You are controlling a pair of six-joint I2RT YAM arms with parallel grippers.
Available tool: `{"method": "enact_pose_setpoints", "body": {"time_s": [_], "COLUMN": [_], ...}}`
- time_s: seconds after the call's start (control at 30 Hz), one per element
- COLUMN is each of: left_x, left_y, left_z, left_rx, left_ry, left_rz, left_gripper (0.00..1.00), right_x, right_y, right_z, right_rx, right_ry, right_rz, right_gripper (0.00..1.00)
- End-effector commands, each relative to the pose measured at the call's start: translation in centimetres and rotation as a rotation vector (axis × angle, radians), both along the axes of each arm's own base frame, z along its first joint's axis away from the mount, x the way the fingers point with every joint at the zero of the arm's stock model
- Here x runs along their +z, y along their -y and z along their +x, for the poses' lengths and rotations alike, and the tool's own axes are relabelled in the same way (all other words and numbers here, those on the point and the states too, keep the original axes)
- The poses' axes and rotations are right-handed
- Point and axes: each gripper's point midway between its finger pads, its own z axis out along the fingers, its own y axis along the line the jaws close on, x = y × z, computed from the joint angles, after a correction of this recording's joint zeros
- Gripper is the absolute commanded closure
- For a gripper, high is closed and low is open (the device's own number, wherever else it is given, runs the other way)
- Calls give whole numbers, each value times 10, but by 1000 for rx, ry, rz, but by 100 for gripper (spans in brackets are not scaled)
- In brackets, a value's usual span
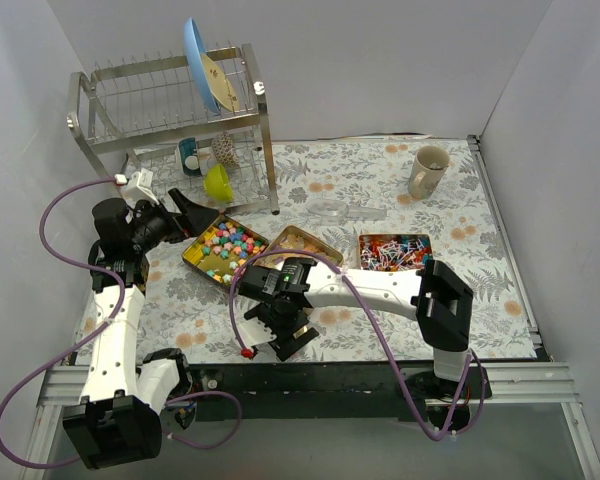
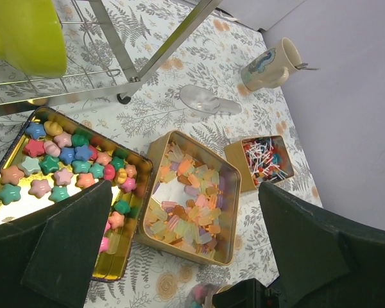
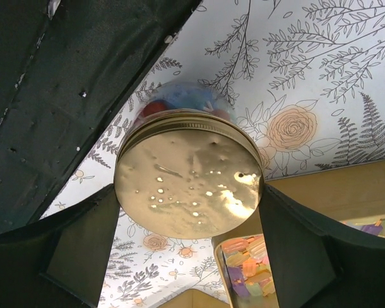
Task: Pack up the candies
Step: Close the bottle lid on the packing bottle.
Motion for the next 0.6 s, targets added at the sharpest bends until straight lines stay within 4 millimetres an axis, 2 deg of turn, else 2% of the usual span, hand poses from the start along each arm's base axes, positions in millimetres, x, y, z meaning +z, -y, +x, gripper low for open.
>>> {"method": "enact_pose_setpoints", "body": {"time_s": [0.0,0.17,0.27,0.57], "left_x": [3,3,5,2], "left_y": [2,3,4,6], "left_z": [-6,-5,-3,-4], "left_rx": [-16,-22,-26,-36], "left_ry": [24,23,24,17], "left_rz": [2,-9,-23,-36], "left_gripper": [2,2,2,2], "right_x": [-2,-3,-3,-24], "right_y": [2,17,19,33], "right_z": [-6,-7,-6,-3], "right_rx": [30,34,22,-20], "right_ry": [-8,-4,7,33], "right_rz": [-33,-85,-76,-117], "right_gripper": [32,32,32,30]}}
